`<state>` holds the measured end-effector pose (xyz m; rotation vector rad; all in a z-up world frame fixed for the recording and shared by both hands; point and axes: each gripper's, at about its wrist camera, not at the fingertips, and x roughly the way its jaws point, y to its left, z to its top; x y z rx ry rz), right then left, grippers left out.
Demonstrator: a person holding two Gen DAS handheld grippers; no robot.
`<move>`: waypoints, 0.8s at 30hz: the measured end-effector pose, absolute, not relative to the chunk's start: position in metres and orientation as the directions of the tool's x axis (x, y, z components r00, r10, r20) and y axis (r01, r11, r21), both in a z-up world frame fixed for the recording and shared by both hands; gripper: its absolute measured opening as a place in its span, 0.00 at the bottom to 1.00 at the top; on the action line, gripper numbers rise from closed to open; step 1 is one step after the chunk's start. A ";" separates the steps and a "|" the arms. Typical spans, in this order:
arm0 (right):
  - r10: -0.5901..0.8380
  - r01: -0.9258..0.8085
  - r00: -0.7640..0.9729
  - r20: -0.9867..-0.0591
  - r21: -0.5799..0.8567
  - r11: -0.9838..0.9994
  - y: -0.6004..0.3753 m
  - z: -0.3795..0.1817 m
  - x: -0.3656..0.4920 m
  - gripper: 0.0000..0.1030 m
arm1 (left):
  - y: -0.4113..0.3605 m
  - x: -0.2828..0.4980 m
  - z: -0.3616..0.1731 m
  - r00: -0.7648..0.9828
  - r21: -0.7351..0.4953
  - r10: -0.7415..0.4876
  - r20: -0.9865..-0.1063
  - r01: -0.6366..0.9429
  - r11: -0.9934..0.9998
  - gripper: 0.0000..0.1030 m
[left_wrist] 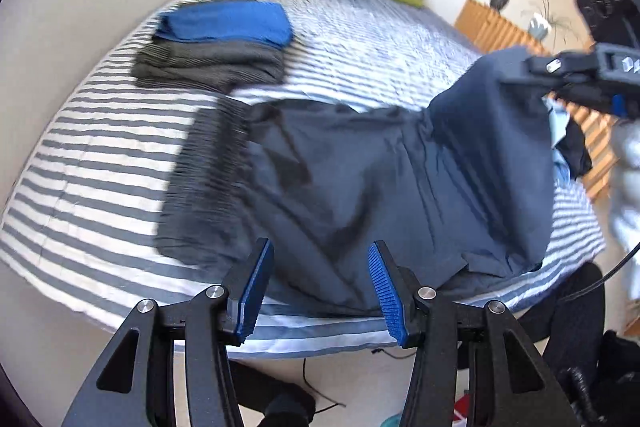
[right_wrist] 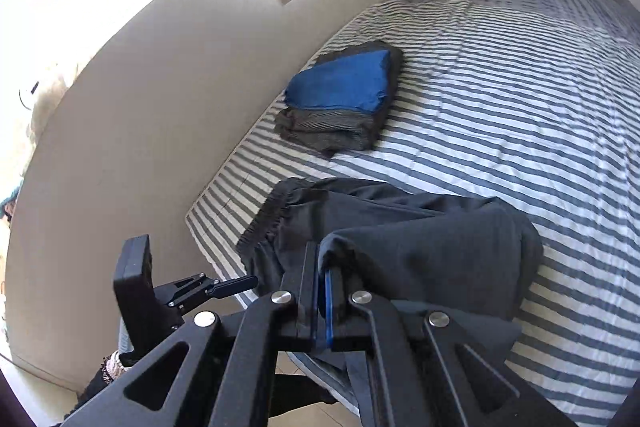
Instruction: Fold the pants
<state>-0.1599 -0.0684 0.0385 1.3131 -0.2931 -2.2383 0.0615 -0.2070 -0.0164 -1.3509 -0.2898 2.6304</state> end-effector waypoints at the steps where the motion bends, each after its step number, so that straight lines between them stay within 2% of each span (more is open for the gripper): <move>1: -0.539 0.347 -0.359 -0.762 0.427 -0.835 -0.092 0.031 -0.167 0.02 | -0.220 0.065 -0.013 -0.588 -0.259 0.233 -0.774 -0.042 -0.965 0.52; 5: -0.491 0.437 -0.157 -0.857 0.385 -0.813 -0.180 -0.020 -0.193 0.03 | -0.257 0.074 -0.012 -0.612 -0.292 0.220 -0.760 0.019 -0.956 0.52; 9: -0.410 0.494 -0.015 -0.912 0.350 -0.796 -0.214 -0.047 -0.201 0.06 | -0.274 0.085 -0.020 -0.613 -0.322 0.222 -0.758 0.055 -0.945 0.52; 10: -0.409 0.508 -0.018 -0.912 0.344 -0.790 -0.213 -0.042 -0.200 0.07 | -0.275 0.087 -0.021 -0.614 -0.326 0.225 -0.756 0.056 -0.944 0.52; 12: -0.450 0.523 -0.015 -0.893 0.376 -0.765 -0.202 -0.027 -0.198 0.15 | -0.273 0.088 -0.021 -0.620 -0.334 0.235 -0.749 0.046 -0.942 0.52; 14: -0.527 0.502 -0.003 -0.850 0.455 -0.736 -0.183 -0.012 -0.196 0.37 | -0.264 0.086 -0.016 -0.630 -0.339 0.249 -0.735 0.023 -0.940 0.52; 15: -0.554 0.487 -0.001 -0.833 0.483 -0.728 -0.178 -0.005 -0.198 0.42 | -0.259 0.085 -0.012 -0.634 -0.346 0.265 -0.726 0.004 -0.938 0.52; 20: -0.602 0.456 -0.018 -0.799 0.529 -0.716 -0.157 0.015 -0.203 0.43 | -0.219 0.076 0.001 -0.636 -0.362 0.327 -0.699 -0.080 -0.929 0.52; 24: -0.618 0.378 0.022 -0.786 0.578 -0.723 -0.163 0.000 -0.219 0.43 | -0.206 0.072 0.004 -0.634 -0.352 0.324 -0.702 -0.088 -0.932 0.52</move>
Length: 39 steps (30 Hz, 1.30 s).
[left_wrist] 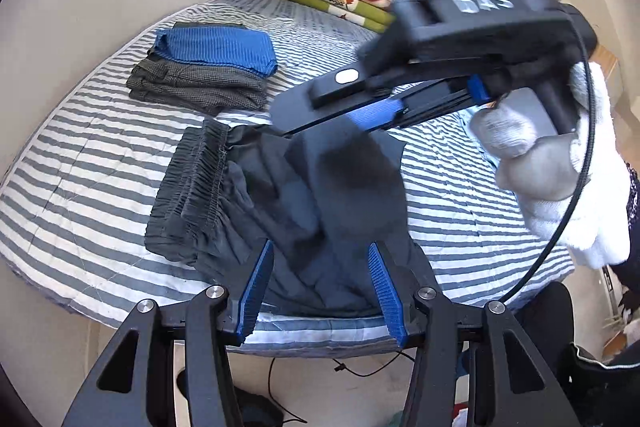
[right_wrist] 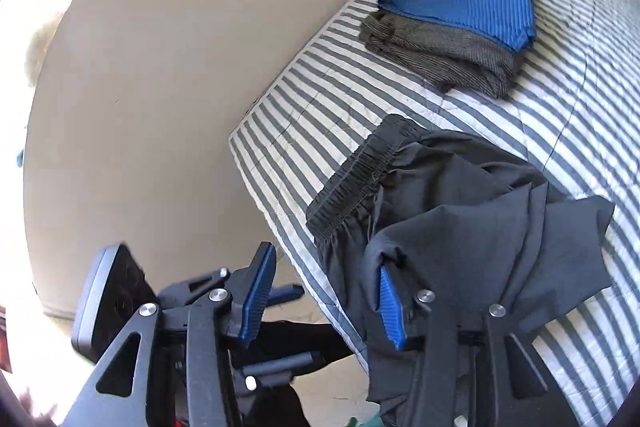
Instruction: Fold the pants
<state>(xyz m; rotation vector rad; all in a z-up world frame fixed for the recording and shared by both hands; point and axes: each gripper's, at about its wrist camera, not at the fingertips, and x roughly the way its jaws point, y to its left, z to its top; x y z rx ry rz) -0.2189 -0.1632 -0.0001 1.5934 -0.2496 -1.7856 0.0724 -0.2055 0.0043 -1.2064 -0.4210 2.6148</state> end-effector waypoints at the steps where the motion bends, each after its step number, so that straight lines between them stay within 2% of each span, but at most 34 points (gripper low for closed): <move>1: -0.602 0.369 0.057 -0.796 0.577 -0.728 -0.175 -0.010 -0.225 0.43 | -0.208 0.072 0.002 -0.631 -0.358 0.317 -0.708 -0.066 -0.931 0.52; 3: -0.493 0.415 0.111 -0.863 0.491 -0.766 -0.206 -0.024 -0.233 0.43 | -0.212 0.075 -0.003 -0.627 -0.365 0.301 -0.719 -0.028 -0.931 0.52; 5: -0.365 0.534 0.090 -0.927 0.354 -0.768 -0.227 -0.022 -0.228 0.43 | -0.217 0.081 -0.007 -0.624 -0.384 0.299 -0.722 0.002 -0.923 0.52; 6: -0.349 0.566 0.089 -0.933 0.335 -0.754 -0.229 -0.018 -0.225 0.43 | -0.217 0.082 -0.008 -0.620 -0.388 0.300 -0.725 0.007 -0.922 0.52; 9: -0.393 0.557 0.120 -0.912 0.389 -0.733 -0.202 -0.007 -0.224 0.43 | -0.209 0.077 -0.013 -0.604 -0.366 0.297 -0.740 -0.009 -0.931 0.51; 12: -0.462 0.458 0.158 -0.873 0.479 -0.749 -0.159 -0.018 -0.226 0.43 | -0.193 0.060 -0.017 -0.593 -0.392 0.342 -0.729 -0.049 -0.919 0.50; 16: -0.513 0.378 0.084 -0.854 0.503 -0.777 -0.105 -0.022 -0.223 0.42 | -0.167 0.038 -0.025 -0.566 -0.358 0.348 -0.747 -0.100 -0.929 0.50; 17: -0.535 0.348 0.059 -0.843 0.520 -0.780 -0.090 -0.022 -0.223 0.39 | -0.165 0.037 -0.026 -0.562 -0.362 0.354 -0.747 -0.102 -0.927 0.50; 18: -0.555 0.321 0.048 -0.831 0.539 -0.779 -0.078 -0.024 -0.223 0.30 | -0.165 0.037 -0.026 -0.562 -0.363 0.354 -0.748 -0.100 -0.926 0.50; 20: -0.573 0.256 0.033 -0.819 0.561 -0.788 -0.058 -0.033 -0.226 0.21 | -0.166 0.038 -0.027 -0.560 -0.357 0.342 -0.754 -0.088 -0.930 0.50; 22: -0.597 0.215 0.045 -0.801 0.591 -0.777 -0.051 -0.046 -0.227 0.21 | -0.168 0.039 -0.027 -0.556 -0.370 0.345 -0.756 -0.072 -0.926 0.50; 26: -0.609 0.226 0.086 -0.788 0.611 -0.759 -0.073 -0.062 -0.222 0.21 | -0.167 0.043 -0.024 -0.550 -0.334 0.313 -0.775 -0.064 -0.940 0.52; 30: -0.738 0.337 0.188 -0.649 0.748 -0.572 -0.114 -0.037 -0.198 0.21 | -0.185 0.064 -0.023 -0.551 -0.323 0.282 -0.785 -0.024 -0.946 0.52; 32: -0.755 0.407 0.188 -0.628 0.749 -0.522 -0.119 -0.018 -0.192 0.21 | -0.193 0.072 -0.024 -0.549 -0.317 0.265 -0.792 -0.001 -0.949 0.52; 35: -0.720 0.435 0.102 -0.687 0.682 -0.588 -0.099 -0.009 -0.195 0.21 | -0.202 0.084 -0.020 -0.553 -0.326 0.265 -0.790 0.012 -0.945 0.57; 39: -0.695 0.329 0.039 -0.718 0.666 -0.670 -0.069 -0.030 -0.203 0.23 | -0.210 0.095 0.002 -0.594 -0.314 0.243 -0.767 0.017 -0.949 0.59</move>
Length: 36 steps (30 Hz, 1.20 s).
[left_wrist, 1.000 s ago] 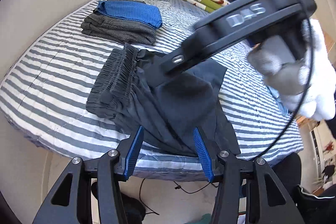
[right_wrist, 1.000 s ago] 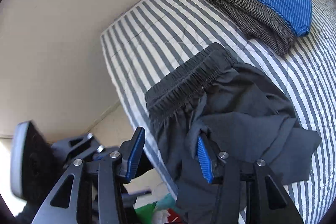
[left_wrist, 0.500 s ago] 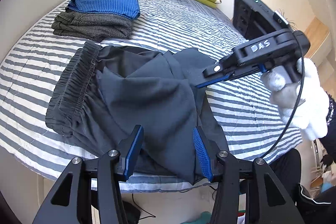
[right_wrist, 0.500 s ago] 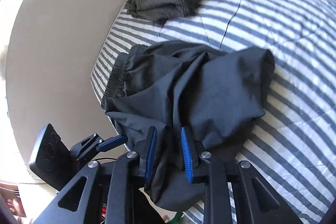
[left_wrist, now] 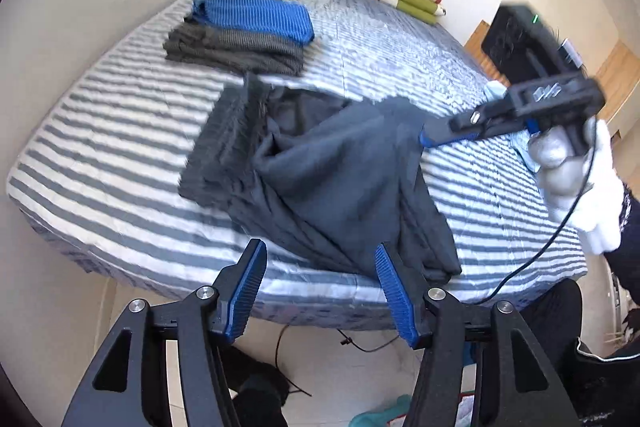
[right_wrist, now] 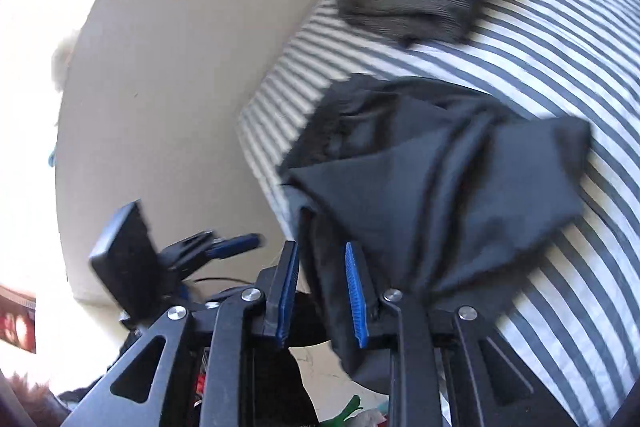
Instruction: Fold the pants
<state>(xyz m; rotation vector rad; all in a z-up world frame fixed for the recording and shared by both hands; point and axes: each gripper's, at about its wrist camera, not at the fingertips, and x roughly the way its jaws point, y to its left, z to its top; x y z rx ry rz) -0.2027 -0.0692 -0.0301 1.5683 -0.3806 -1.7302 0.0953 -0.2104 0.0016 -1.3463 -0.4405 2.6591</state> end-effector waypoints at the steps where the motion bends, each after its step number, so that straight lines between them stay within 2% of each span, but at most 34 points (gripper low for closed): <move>1: -0.698 0.312 0.036 -0.716 0.671 -0.672 -0.070 -0.036 -0.204 0.23 | -0.213 0.095 0.011 -0.613 -0.308 0.237 -0.754 0.012 -0.951 0.59; 5: -0.689 0.311 0.043 -0.724 0.665 -0.680 -0.098 -0.051 -0.196 0.23 | -0.230 0.082 0.034 -0.647 -0.278 0.183 -0.740 0.047 -0.960 0.59; 7: -0.731 0.331 0.120 -0.672 0.721 -0.608 -0.121 -0.052 -0.182 0.23 | -0.244 0.075 0.042 -0.649 -0.244 0.135 -0.749 0.080 -0.966 0.59; 9: -0.725 0.415 0.224 -0.652 0.736 -0.534 -0.148 -0.049 -0.155 0.23 | -0.255 0.071 0.048 -0.652 -0.250 0.130 -0.747 0.095 -0.964 0.59; 11: -0.690 0.490 0.235 -0.685 0.696 -0.524 -0.154 -0.044 -0.135 0.23 | -0.256 0.062 0.050 -0.649 -0.271 0.160 -0.744 0.075 -0.960 0.59; 13: -0.704 0.460 0.215 -0.677 0.706 -0.539 -0.133 -0.043 -0.136 0.23 | -0.244 0.056 0.045 -0.626 -0.254 0.189 -0.757 0.016 -0.967 0.58; 16: -0.678 0.384 0.083 -0.731 0.651 -0.655 -0.077 -0.043 -0.156 0.23 | -0.219 0.049 0.026 -0.582 -0.177 0.174 -0.794 -0.053 -0.983 0.58; 20: -0.655 0.177 0.003 -0.755 0.645 -0.743 -0.015 -0.066 -0.190 0.26 | -0.198 0.039 0.007 -0.553 -0.075 0.132 -0.822 -0.125 -0.989 0.58; 23: -0.674 0.149 0.021 -0.738 0.669 -0.728 -0.013 -0.079 -0.197 0.38 | -0.180 0.029 0.000 -0.526 0.015 0.097 -0.845 -0.205 -0.979 0.58; 26: -0.693 0.170 0.077 -0.717 0.694 -0.700 -0.035 -0.087 -0.199 0.39 | -0.171 0.016 -0.016 -0.485 0.040 0.099 -0.869 -0.267 -0.963 0.59; 30: -0.648 0.192 0.117 -0.753 0.657 -0.729 -0.053 -0.095 -0.197 0.39 | -0.181 0.003 -0.029 -0.463 0.018 0.098 -0.881 -0.239 -0.971 0.59; 31: -0.643 0.193 0.116 -0.757 0.653 -0.733 -0.054 -0.096 -0.197 0.38 | -0.186 0.002 -0.031 -0.464 0.000 0.109 -0.879 -0.229 -0.973 0.59; 32: -0.634 0.200 0.104 -0.766 0.641 -0.741 -0.055 -0.095 -0.198 0.32 | -0.188 0.002 -0.033 -0.466 -0.004 0.109 -0.878 -0.220 -0.975 0.59; 33: -0.627 0.213 0.094 -0.774 0.631 -0.746 -0.057 -0.092 -0.201 0.17 | -0.190 0.003 -0.034 -0.467 -0.009 0.111 -0.877 -0.217 -0.976 0.59; 34: -0.617 0.226 0.084 -0.783 0.618 -0.753 -0.059 -0.088 -0.205 0.12 | -0.191 0.003 -0.035 -0.470 -0.009 0.112 -0.876 -0.216 -0.976 0.59; 36: -0.603 0.256 0.044 -0.796 0.593 -0.764 -0.068 -0.074 -0.220 0.08 | -0.191 0.007 -0.030 -0.490 0.008 0.097 -0.867 -0.209 -0.978 0.59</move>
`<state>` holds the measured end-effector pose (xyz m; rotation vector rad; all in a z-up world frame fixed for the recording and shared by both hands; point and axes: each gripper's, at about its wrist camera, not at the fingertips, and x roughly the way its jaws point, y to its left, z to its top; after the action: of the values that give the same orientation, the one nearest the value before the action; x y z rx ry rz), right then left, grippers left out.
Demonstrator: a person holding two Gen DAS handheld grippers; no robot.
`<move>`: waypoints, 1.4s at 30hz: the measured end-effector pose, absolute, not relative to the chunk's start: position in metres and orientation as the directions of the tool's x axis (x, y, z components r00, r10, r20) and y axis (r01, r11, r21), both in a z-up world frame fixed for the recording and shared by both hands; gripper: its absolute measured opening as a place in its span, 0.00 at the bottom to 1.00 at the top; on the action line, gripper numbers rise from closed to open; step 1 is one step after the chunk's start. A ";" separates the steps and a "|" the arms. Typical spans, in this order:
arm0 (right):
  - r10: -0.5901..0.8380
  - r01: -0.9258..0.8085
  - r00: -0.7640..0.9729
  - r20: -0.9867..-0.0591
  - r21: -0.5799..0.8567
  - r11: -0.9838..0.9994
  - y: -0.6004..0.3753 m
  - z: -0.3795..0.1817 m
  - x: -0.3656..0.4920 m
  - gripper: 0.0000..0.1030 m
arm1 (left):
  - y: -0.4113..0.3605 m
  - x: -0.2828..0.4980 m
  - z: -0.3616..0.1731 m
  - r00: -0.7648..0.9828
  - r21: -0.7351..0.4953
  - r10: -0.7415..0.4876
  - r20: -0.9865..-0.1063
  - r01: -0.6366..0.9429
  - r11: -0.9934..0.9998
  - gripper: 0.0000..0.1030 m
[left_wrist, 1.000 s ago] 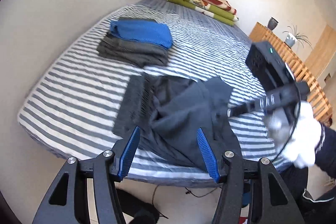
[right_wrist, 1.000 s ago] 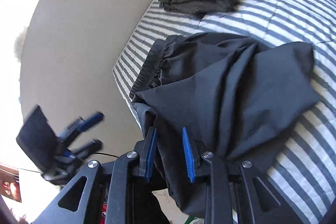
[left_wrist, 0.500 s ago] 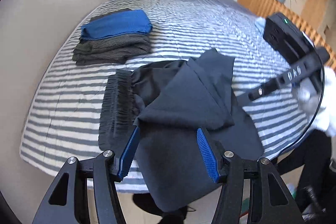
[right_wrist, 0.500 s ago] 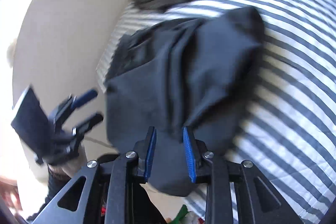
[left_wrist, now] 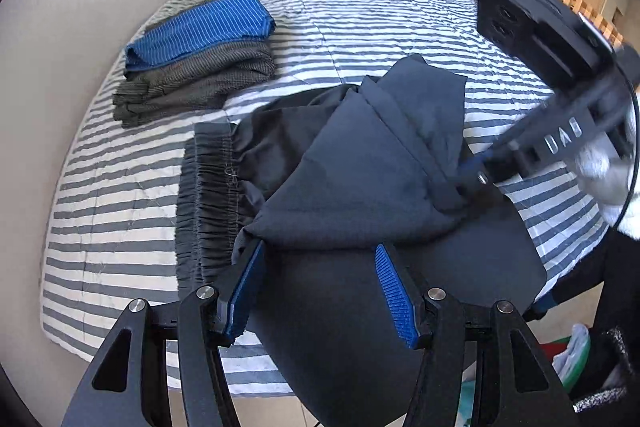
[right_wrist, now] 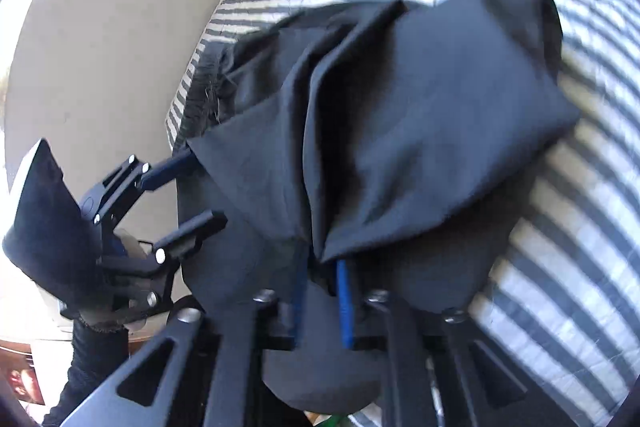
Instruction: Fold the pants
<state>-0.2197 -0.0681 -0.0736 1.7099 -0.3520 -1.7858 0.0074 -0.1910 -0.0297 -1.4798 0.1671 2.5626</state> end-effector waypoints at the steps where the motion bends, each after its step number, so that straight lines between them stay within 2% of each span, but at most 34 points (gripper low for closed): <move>1: -0.603 0.272 0.023 -0.797 0.585 -0.764 -0.074 -0.066 -0.228 0.08 | -0.192 0.010 -0.026 -0.506 0.018 0.088 -0.858 -0.201 -0.979 0.59; 5: -0.619 0.390 -0.088 -0.780 0.545 -0.742 -0.108 -0.031 -0.279 0.08 | -0.198 0.015 -0.009 -0.560 -0.023 0.113 -0.821 -0.165 -0.986 0.59; 7: -0.581 0.438 -0.102 -0.808 0.487 -0.755 -0.127 -0.022 -0.304 0.15 | -0.197 0.011 -0.008 -0.557 -0.021 0.117 -0.822 -0.176 -0.984 0.59; 8: -0.585 0.412 -0.094 -0.806 0.503 -0.760 -0.122 -0.019 -0.311 0.25 | -0.196 0.007 -0.009 -0.553 -0.004 0.106 -0.826 -0.183 -0.983 0.59; 10: -0.631 0.375 -0.091 -0.770 0.561 -0.738 -0.105 -0.013 -0.317 0.30 | -0.197 -0.004 -0.018 -0.532 0.033 0.067 -0.844 -0.177 -0.984 0.59; 13: -0.656 0.375 -0.108 -0.747 0.580 -0.723 -0.088 0.004 -0.329 0.30 | -0.208 -0.015 -0.030 -0.507 -0.001 0.066 -0.859 -0.128 -0.992 0.57; 15: -0.667 0.377 -0.053 -0.744 0.603 -0.703 -0.085 0.007 -0.318 0.31 | -0.214 -0.016 -0.034 -0.509 -0.030 0.083 -0.857 -0.111 -0.993 0.56; 18: -0.619 0.397 -0.031 -0.785 0.559 -0.728 -0.090 0.003 -0.301 0.31 | -0.216 -0.015 -0.034 -0.518 -0.044 0.095 -0.850 -0.110 -0.993 0.56; 23: -0.617 0.432 0.033 -0.786 0.568 -0.701 -0.094 -0.005 -0.274 0.31 | -0.217 -0.015 -0.035 -0.518 -0.043 0.097 -0.850 -0.117 -0.992 0.56; 25: -0.568 0.459 0.056 -0.821 0.527 -0.716 -0.110 -0.017 -0.275 0.31 | -0.218 -0.015 -0.036 -0.520 -0.050 0.102 -0.848 -0.112 -0.992 0.56; 27: -0.523 0.481 0.100 -0.846 0.501 -0.719 -0.124 -0.025 -0.272 0.25 | -0.219 -0.015 -0.037 -0.522 -0.054 0.105 -0.846 -0.111 -0.992 0.56; 28: -0.510 0.487 0.119 -0.852 0.498 -0.717 -0.132 -0.024 -0.277 0.02 | -0.219 -0.015 -0.038 -0.524 -0.053 0.105 -0.845 -0.114 -0.992 0.56; 31: -0.556 0.480 -0.022 -0.831 0.479 -0.735 -0.150 0.008 -0.334 0.02 | -0.218 -0.014 -0.040 -0.523 -0.052 0.106 -0.845 -0.117 -0.992 0.56; 34: -0.560 0.435 -0.088 -0.824 0.474 -0.766 -0.142 0.030 -0.372 0.16 | -0.217 -0.013 -0.038 -0.518 -0.057 0.113 -0.848 -0.124 -0.991 0.56; 35: -0.574 0.437 -0.074 -0.816 0.491 -0.754 -0.135 0.034 -0.374 0.30 | -0.217 -0.013 -0.037 -0.515 -0.053 0.113 -0.849 -0.130 -0.990 0.56; 36: -0.576 0.432 -0.098 -0.811 0.487 -0.759 -0.124 0.039 -0.371 0.33 | -0.216 -0.013 -0.037 -0.510 -0.050 0.122 -0.851 -0.154 -0.987 0.56; 42: -0.582 0.444 -0.196 -0.789 0.458 -0.770 -0.055 0.040 -0.326 0.33 | -0.214 -0.012 -0.031 -0.529 -0.036 0.105 -0.842 -0.139 -0.990 0.56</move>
<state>-0.3257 -0.0548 0.0400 1.4089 -0.1676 -2.0130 -0.0124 -0.2139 -0.0309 -1.4454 0.0529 2.6307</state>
